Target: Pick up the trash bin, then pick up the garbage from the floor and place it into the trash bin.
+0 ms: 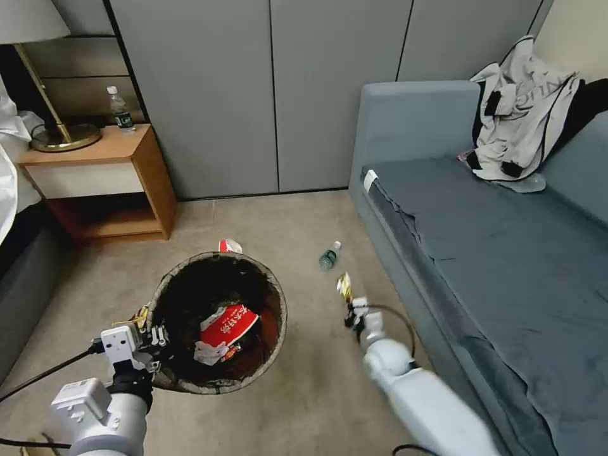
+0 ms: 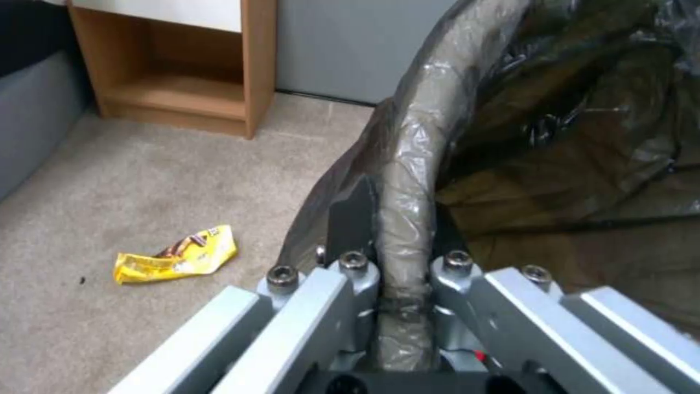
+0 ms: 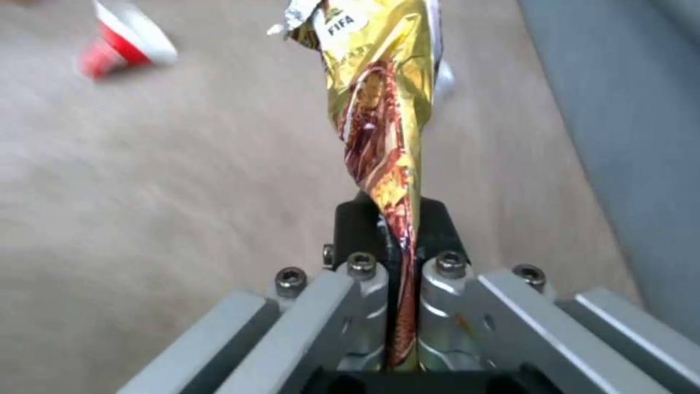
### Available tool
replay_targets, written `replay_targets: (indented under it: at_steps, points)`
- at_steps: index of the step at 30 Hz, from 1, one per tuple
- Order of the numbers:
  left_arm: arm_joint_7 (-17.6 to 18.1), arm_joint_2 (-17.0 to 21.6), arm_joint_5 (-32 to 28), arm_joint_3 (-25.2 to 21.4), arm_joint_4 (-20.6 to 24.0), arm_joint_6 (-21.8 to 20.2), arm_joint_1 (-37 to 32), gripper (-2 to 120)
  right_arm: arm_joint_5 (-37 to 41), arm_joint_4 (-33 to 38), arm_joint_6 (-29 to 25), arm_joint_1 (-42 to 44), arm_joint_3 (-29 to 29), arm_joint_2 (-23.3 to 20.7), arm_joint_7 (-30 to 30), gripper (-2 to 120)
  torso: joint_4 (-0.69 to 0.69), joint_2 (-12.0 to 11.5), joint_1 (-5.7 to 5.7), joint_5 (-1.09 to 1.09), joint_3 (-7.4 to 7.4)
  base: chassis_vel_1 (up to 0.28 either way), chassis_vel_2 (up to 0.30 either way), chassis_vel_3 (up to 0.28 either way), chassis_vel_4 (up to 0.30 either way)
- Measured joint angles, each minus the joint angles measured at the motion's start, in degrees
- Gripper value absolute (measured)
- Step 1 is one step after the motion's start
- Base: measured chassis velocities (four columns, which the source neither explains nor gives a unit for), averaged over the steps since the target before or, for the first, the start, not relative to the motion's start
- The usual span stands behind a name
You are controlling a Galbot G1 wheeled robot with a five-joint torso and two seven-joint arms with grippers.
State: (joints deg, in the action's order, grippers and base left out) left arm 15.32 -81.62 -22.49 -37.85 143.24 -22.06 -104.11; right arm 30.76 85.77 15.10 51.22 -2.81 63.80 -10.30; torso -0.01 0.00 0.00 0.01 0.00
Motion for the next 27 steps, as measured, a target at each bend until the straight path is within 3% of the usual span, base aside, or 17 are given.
replay_targets:
  at_steps: [3,5,9,18,27]
  points:
    - [0.03,0.00,0.00,0.12,0.00,-0.05,0.00,3,3.85,11.55,3.46,1.73,2.05,-5.27,1.48,0,0.00,0.00,0.00,0.01,0.00,0.000,0.000,0.000,0.000]
    - [0.04,0.00,0.00,0.13,0.00,-0.06,0.00,3,4.61,14.06,4.25,2.16,2.66,-6.42,1.93,0,0.00,0.00,0.00,-0.01,0.00,0.000,0.000,0.000,0.000]
    - [0.05,0.05,-0.01,0.24,0.00,-0.14,0.01,3,7.35,25.50,6.48,3.50,4.62,-11.30,4.01,0,0.00,0.00,0.00,0.00,0.00,0.000,0.000,0.000,0.000]
    - [0.05,0.18,-0.01,0.23,0.00,-0.15,0.00,3,16.16,40.43,11.83,1.13,4.44,-17.74,6.98,0,0.00,0.00,-0.01,-0.01,0.00,0.000,0.000,0.000,0.000]
    - [0.02,0.08,0.04,0.26,0.00,-0.15,0.10,3,21.70,48.80,14.26,-2.85,1.28,-19.66,11.02,0,0.01,0.00,-0.01,-0.01,0.00,0.000,0.000,0.000,0.000]
